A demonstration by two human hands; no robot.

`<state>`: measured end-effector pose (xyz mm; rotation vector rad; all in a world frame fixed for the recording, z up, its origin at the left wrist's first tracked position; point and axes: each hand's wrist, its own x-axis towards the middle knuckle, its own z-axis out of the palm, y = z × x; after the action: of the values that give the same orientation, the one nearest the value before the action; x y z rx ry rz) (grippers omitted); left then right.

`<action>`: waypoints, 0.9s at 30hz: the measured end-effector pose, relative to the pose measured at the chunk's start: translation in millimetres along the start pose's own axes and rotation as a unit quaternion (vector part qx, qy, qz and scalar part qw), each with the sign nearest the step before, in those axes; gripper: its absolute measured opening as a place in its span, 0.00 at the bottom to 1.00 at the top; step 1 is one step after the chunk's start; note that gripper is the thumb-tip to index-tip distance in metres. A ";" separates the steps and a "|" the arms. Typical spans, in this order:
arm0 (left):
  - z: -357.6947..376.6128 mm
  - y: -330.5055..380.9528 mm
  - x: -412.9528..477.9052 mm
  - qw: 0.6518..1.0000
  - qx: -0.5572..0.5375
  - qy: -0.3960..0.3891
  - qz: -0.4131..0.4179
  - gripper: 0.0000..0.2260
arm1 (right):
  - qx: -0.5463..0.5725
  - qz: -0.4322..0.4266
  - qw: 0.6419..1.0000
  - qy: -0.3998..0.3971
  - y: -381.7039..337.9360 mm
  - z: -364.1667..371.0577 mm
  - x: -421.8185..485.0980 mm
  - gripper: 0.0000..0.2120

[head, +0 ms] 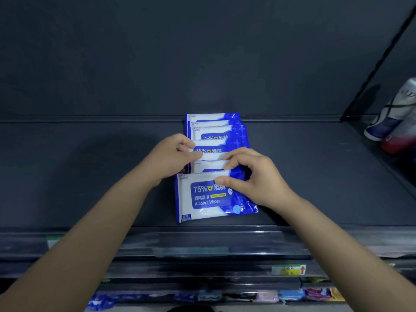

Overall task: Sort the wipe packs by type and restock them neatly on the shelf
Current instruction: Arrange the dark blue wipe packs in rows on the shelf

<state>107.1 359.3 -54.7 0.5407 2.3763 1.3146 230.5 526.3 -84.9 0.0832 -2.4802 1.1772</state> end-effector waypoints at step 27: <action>33.5 7.5 4.1 0.968 -0.241 0.038 -0.049 0.27 | 0.328 0.281 0.890 0.145 -0.1 7.0 42.4 0.38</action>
<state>121.2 389.1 -65.5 0.2285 1.9966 1.8113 189.2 525.7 -73.1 -0.6220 -1.7859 2.0503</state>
